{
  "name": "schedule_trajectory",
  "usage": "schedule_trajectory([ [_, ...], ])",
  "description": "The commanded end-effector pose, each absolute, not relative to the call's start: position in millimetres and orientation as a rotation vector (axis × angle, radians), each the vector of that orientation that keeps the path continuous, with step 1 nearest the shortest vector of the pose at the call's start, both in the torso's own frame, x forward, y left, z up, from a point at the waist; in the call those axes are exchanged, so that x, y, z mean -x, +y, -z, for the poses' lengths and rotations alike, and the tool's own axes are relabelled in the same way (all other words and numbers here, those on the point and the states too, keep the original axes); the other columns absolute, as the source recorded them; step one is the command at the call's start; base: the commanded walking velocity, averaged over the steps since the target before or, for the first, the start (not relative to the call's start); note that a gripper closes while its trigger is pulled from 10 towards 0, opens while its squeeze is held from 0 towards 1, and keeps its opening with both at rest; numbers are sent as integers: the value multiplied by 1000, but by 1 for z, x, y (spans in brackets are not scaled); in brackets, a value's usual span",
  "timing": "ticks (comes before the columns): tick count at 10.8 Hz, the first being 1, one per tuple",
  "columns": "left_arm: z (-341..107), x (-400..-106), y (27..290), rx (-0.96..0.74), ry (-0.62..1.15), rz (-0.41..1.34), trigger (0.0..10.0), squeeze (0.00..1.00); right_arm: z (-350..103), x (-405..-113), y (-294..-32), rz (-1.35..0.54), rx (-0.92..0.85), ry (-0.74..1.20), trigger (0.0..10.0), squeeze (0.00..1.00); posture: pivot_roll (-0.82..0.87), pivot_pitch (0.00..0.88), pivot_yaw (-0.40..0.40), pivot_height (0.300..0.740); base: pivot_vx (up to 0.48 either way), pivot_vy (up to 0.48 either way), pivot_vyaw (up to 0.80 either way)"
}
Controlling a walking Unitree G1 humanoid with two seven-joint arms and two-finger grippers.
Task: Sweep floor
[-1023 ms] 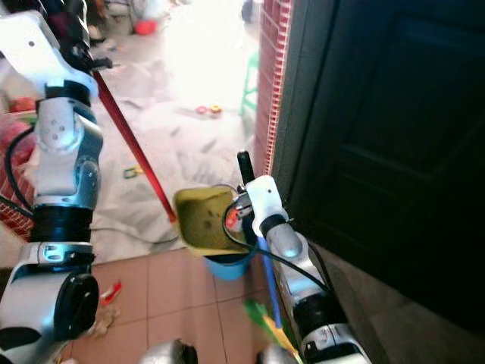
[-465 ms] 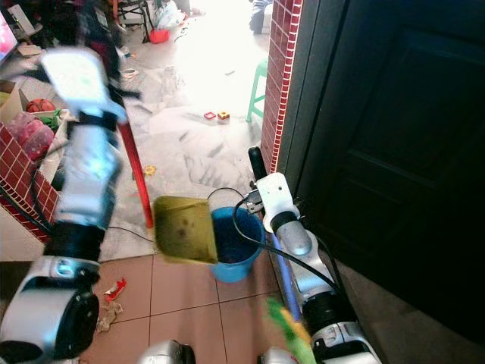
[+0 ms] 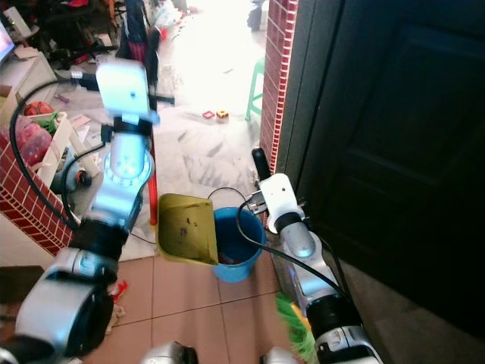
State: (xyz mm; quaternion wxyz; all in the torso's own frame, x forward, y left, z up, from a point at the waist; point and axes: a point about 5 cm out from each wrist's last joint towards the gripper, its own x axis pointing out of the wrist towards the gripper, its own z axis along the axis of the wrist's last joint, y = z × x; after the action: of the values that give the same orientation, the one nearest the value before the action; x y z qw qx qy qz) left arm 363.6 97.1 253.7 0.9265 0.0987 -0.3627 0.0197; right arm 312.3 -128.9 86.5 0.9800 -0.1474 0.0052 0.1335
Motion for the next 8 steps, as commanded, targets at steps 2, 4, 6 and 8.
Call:
schedule_trajectory([
  [2,-283,-363,86,-208,-882,-43,10000,0,-96,-311,-135,-245,314,-31,10000,0,-253,6,95,740,0,0,0],
  [4,-276,-360,60,-175,-887,35,10000,0,-97,-307,-138,-226,317,-30,10000,0,-274,15,107,740,0,0,0],
  [6,-262,-356,43,-172,-871,107,10000,0,-97,-305,-142,-215,320,-28,10000,0,-277,20,108,740,0,0,0],
  [8,-262,-353,40,-179,-894,106,10000,0,-97,-305,-143,-209,322,-25,10000,0,-276,20,107,740,0,0,0],
])
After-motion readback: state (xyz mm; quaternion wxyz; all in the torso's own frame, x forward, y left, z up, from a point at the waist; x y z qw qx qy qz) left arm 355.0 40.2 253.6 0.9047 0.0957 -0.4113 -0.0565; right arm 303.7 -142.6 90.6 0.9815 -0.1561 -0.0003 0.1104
